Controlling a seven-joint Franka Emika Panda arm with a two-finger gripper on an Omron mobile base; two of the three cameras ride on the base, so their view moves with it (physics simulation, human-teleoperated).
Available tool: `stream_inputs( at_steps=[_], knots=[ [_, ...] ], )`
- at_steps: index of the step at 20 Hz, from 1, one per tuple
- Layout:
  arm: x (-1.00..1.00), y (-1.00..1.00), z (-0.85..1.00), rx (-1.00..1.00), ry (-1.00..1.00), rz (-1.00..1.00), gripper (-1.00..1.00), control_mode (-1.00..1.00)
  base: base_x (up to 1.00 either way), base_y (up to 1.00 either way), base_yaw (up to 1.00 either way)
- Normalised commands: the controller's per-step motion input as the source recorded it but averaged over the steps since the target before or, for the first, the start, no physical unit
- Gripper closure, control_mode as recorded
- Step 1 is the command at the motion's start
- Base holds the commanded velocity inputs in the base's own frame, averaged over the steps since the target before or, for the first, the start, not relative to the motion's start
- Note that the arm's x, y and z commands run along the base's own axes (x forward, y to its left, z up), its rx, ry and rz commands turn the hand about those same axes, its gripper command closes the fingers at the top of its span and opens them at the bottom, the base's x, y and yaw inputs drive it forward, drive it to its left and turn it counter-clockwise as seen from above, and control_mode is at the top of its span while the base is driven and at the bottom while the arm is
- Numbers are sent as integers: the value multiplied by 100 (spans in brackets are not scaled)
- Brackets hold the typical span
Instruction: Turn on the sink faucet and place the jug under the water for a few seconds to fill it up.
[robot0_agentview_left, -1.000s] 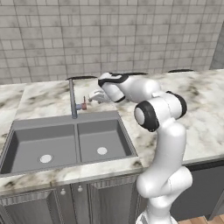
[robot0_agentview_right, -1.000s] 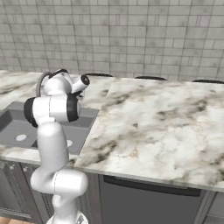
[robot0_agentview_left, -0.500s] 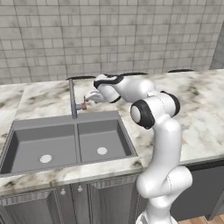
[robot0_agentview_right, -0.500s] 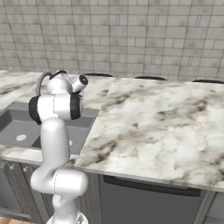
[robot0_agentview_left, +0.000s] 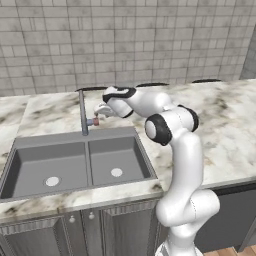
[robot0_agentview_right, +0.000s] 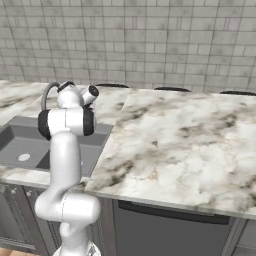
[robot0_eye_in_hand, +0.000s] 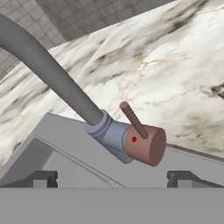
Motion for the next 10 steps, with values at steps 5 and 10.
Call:
stream_inputs(
  at_steps=[5, 10],
  knots=[
    [25, 0, -11, 0, 0, -3, -100, -100, 0, 0, 0],
    [21, 0, -11, 0, 0, -4, -100, -100, 0, 0, 0]
  ],
)
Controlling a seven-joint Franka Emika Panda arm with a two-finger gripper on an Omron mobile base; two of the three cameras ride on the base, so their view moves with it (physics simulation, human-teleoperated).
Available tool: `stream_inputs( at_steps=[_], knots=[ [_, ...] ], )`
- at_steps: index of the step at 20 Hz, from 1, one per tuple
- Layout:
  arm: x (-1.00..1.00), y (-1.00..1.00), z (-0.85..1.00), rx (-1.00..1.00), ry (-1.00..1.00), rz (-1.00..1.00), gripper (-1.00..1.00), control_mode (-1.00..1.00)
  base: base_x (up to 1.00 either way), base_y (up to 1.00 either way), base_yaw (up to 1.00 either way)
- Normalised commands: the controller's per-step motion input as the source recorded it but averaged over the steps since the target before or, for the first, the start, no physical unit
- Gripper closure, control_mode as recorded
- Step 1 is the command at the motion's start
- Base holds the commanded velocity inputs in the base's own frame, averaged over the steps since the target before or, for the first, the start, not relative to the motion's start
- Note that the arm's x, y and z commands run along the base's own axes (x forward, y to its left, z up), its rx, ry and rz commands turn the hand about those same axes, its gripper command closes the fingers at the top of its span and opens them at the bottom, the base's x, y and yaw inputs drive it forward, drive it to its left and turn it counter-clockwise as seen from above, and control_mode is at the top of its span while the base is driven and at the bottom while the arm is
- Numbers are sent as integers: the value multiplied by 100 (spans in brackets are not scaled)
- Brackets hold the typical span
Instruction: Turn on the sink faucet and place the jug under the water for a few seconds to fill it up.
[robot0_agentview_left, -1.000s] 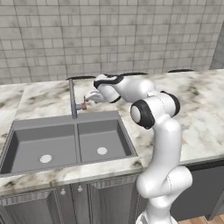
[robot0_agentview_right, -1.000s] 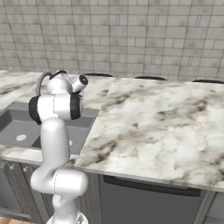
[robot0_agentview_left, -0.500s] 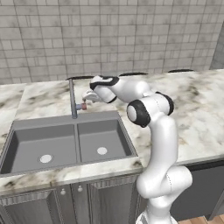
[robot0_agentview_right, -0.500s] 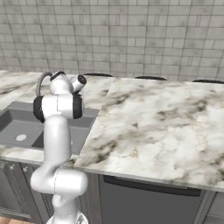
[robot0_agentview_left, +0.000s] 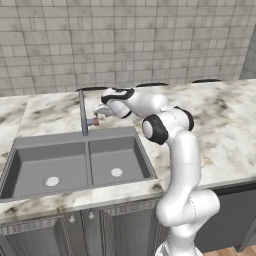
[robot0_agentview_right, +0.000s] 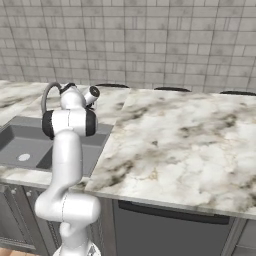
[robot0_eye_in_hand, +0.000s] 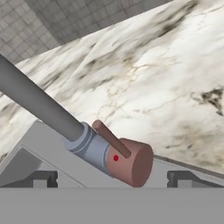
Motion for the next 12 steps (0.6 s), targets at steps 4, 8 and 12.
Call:
stream_inputs(
  at_steps=[4, 8, 12],
  knots=[
    [19, 0, -7, -1, 0, -4, -100, -100, 0, 0, 0],
    [20, 6, -8, -2, 0, -2, -100, -100, 0, 0, 0],
    [17, 2, -11, 0, 0, 1, -100, -100, 0, 0, 0]
  ],
)
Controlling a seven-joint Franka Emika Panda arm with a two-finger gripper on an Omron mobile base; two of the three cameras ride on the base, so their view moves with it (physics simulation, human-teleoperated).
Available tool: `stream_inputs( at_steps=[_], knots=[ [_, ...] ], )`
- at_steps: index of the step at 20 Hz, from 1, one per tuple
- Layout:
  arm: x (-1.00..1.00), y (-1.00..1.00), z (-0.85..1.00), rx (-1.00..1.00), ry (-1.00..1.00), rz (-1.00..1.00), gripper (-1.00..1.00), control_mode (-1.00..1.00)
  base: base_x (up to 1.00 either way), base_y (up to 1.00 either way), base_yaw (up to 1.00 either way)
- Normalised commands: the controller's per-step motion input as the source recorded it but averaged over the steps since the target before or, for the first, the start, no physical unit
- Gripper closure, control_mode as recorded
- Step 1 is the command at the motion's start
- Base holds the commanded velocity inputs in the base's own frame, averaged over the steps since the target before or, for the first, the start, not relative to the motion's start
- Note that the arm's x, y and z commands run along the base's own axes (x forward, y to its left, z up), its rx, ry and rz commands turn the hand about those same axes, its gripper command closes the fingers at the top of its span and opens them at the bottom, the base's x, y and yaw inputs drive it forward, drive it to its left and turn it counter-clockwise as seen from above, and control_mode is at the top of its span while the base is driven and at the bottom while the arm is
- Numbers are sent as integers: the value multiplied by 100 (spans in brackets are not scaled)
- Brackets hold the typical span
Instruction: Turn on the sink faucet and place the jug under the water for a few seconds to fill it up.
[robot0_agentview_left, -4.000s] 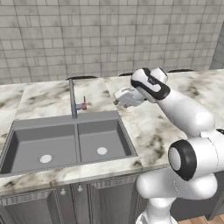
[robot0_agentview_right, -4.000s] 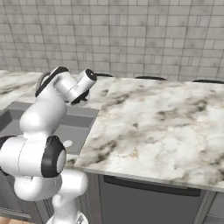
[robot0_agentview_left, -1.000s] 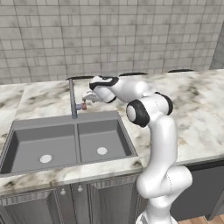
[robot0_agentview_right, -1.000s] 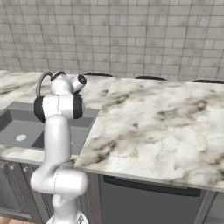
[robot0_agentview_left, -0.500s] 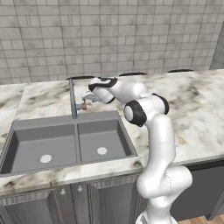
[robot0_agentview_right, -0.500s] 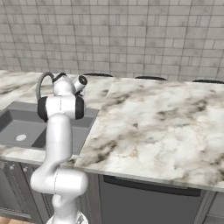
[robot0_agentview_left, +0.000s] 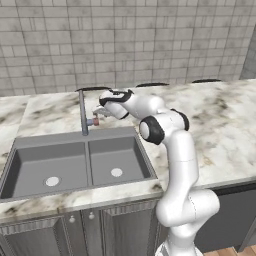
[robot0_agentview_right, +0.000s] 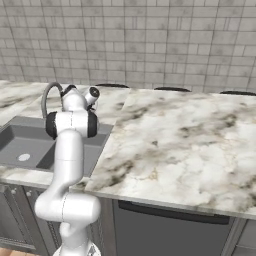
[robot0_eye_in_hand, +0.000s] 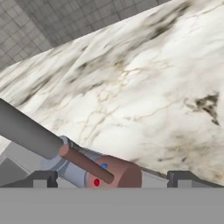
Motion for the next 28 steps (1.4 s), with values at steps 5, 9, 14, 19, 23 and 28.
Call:
stream_inputs(
  at_steps=[5, 9, 14, 19, 23, 28],
  knots=[
    [7, 0, -3, 0, 0, 3, -100, -100, 0, 0, 0],
    [10, 9, 0, 0, 0, 0, -100, -100, 0, 0, 0],
    [17, 13, -3, -3, 0, 0, -100, -100, 0, 0, 0],
    [15, 11, -9, -4, 0, 0, -100, -100, 0, 0, 0],
    [19, 1, -2, -1, 0, -1, -100, -100, 0, 0, 0],
    [12, 0, -1, -1, 0, -1, -100, -100, 0, 0, 0]
  ],
)
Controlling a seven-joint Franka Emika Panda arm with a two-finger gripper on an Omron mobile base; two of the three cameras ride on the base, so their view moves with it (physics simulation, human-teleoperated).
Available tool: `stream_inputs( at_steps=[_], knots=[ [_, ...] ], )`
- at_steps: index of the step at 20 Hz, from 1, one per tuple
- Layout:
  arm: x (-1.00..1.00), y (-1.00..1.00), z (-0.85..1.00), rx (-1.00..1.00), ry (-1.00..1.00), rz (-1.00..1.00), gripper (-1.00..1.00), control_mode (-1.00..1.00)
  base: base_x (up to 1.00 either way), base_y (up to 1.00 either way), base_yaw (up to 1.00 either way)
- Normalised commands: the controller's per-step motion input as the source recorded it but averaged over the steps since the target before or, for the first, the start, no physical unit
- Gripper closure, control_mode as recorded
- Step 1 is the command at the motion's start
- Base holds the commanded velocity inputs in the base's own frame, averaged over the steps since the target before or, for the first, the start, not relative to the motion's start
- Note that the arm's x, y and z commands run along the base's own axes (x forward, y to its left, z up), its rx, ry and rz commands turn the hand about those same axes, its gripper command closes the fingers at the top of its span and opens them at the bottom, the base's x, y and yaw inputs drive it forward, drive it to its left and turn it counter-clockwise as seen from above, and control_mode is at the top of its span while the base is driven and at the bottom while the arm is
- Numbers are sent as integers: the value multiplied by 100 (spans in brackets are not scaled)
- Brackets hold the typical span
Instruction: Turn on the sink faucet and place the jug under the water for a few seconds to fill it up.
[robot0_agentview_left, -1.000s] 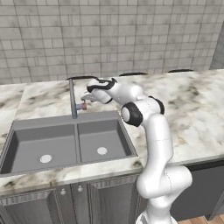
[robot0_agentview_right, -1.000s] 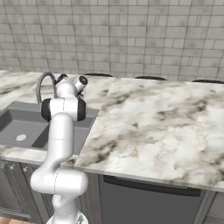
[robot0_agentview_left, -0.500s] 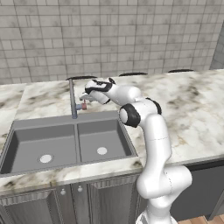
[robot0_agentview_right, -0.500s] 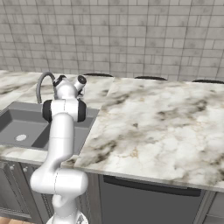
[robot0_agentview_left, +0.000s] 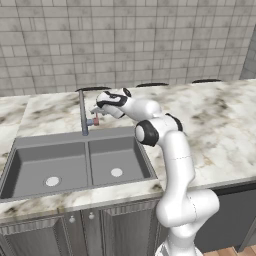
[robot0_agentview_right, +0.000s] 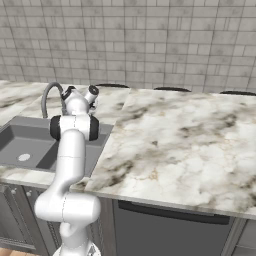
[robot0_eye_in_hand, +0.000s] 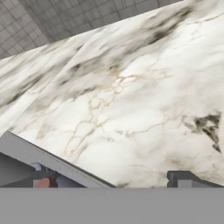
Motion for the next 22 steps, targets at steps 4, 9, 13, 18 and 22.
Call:
stream_inputs(
  at_steps=[4, 9, 13, 18, 22],
  knots=[
    [1, 0, 0, 0, 0, 0, 100, -100, 0, 0, 0],
    [0, 0, 0, 0, 0, 0, 100, -100, 0, 0, 0],
    [0, 0, 0, 0, 0, 0, 100, -100, 0, 0, 0],
    [0, 0, 0, 0, 0, 0, 100, -100, 0, 0, 0],
    [0, -15, 0, 0, 0, 0, 100, -100, 0, 0, 0]
  ],
)
